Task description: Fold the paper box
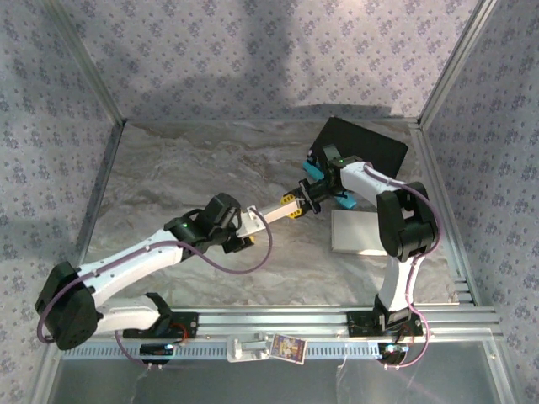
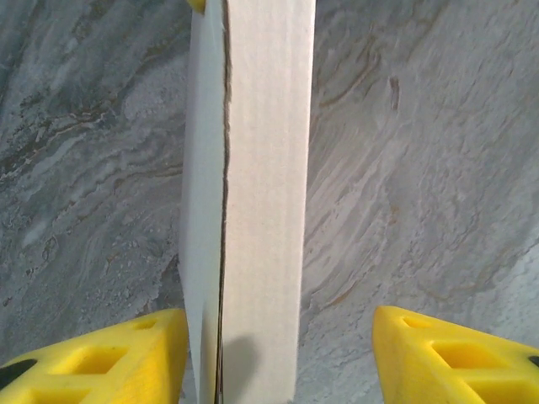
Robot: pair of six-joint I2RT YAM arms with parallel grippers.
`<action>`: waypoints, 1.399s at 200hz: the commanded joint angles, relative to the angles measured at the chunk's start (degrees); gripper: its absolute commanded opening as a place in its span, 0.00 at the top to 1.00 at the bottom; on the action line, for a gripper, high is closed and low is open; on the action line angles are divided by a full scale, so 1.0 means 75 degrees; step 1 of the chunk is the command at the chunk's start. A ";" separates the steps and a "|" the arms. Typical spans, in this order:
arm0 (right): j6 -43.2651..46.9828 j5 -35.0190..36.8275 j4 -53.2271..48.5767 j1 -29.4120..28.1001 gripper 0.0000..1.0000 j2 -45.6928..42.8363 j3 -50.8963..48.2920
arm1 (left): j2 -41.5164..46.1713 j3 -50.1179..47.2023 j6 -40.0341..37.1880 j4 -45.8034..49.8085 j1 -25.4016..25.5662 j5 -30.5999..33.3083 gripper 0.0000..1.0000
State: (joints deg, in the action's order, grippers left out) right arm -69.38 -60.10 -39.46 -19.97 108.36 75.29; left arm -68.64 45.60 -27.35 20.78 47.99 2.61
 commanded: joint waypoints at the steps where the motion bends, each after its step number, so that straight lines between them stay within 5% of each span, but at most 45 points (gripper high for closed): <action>1: 0.0089 -0.0234 -0.0596 -0.0004 0.74 -0.0255 0.0006 | -0.0125 0.0196 -0.0407 -0.0342 0.0096 0.0343 0.41; 113: 0.0039 -0.0586 -0.0689 -0.0145 0.72 -0.0404 -0.0620 | -0.0446 0.0343 -0.0407 -0.0145 0.0287 0.0293 0.66; 165: 0.0611 -0.0320 -0.1147 0.0012 0.49 -0.0495 -0.0584 | -0.0399 0.0739 -0.0239 0.0911 0.0285 -0.0432 0.73; 231: 0.2676 0.1632 -0.3181 0.0897 0.35 -0.1638 0.0187 | -0.0535 0.1295 0.0222 0.2884 0.0141 -0.1474 0.73; 280: 0.4995 0.4587 -0.2652 0.0501 0.54 -0.3352 0.0097 | -0.1209 0.2084 0.0144 0.3966 -0.0168 -0.1856 0.73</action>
State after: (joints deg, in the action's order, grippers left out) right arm -43.77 -40.51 -60.40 -13.30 91.05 76.64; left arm -74.65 57.43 -26.33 42.04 48.14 -7.33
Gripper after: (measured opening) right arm 0.491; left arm 0.277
